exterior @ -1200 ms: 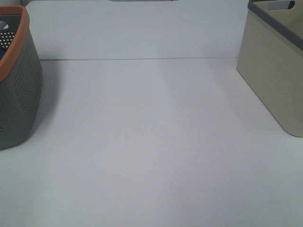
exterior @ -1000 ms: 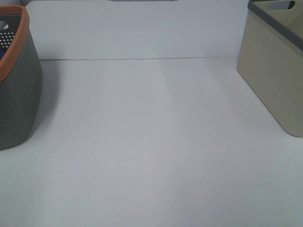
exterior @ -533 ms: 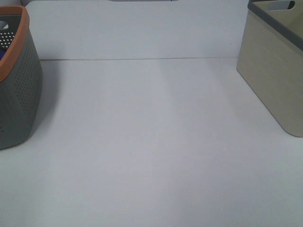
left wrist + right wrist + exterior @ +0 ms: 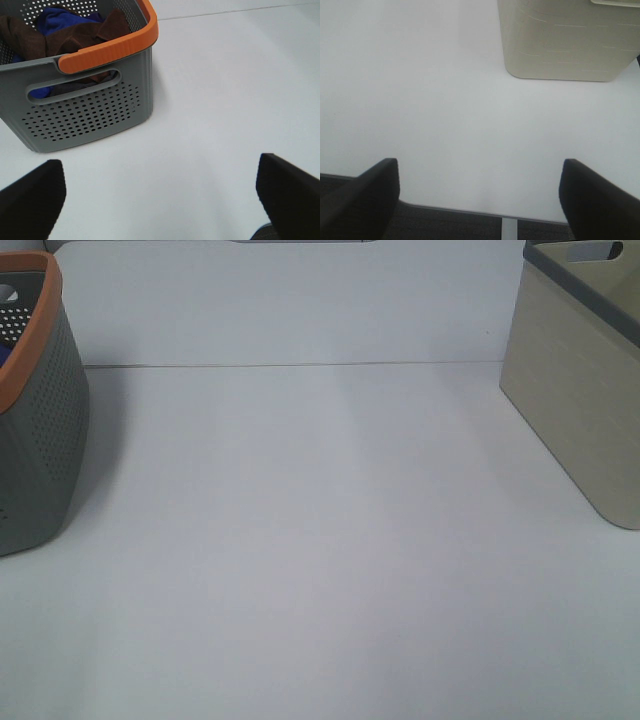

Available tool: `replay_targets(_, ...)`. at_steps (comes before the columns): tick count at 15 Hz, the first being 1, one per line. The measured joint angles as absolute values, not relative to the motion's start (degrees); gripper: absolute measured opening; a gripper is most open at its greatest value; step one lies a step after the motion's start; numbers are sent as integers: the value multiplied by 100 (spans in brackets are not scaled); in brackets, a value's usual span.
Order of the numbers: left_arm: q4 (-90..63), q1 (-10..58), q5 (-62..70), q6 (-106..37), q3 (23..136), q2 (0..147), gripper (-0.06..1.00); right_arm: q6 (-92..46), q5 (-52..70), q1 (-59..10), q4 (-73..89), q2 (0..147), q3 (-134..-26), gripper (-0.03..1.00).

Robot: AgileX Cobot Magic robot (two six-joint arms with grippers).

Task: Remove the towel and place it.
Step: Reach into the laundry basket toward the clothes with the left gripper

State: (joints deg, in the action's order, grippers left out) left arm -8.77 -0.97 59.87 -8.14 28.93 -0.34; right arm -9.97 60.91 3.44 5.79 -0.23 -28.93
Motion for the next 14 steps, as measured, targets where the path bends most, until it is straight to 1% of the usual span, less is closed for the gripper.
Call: replay_targets(14, -877, -97, 5987, -814, 2893, -34, 99, -997, 6091, 344, 579, -23, -2893, 76)
